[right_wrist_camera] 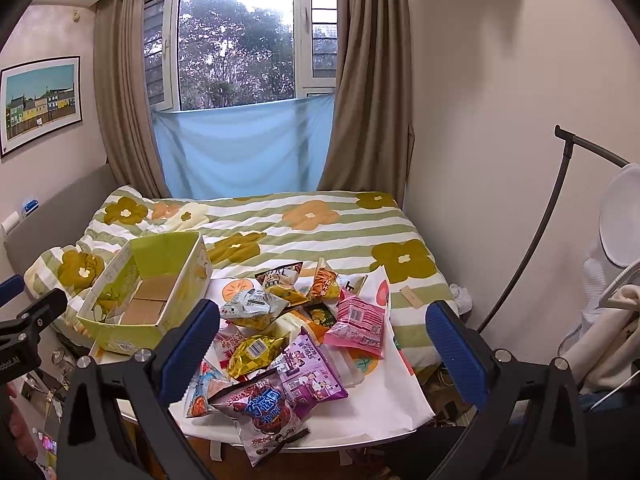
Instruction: Organize snacks
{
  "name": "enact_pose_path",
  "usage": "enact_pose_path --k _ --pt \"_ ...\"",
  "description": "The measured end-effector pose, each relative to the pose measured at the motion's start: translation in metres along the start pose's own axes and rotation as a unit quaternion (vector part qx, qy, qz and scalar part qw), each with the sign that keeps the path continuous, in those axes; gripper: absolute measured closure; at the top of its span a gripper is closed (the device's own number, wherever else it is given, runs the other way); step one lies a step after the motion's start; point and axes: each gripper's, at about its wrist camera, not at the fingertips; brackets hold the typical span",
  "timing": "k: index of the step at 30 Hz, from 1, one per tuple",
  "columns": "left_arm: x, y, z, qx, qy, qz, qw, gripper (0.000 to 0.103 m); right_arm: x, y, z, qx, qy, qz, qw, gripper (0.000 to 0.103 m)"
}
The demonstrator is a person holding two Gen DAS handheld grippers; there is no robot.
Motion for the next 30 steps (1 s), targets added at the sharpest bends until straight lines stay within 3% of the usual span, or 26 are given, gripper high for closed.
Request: enact_pose_path --k 30 --pt "-0.0056 0.0040 -0.0053 0.008 0.005 0.002 1.0000 0.000 -0.0021 0.0053 -0.0019 0.005 0.004 -0.001 1.000 0.000"
Point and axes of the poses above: each gripper's, at about its wrist camera, not at the fingertips, and y roughly the way its jaws point, z to its right, x to its underside, and after that the axes turned 11 degrees about -x, right-handed
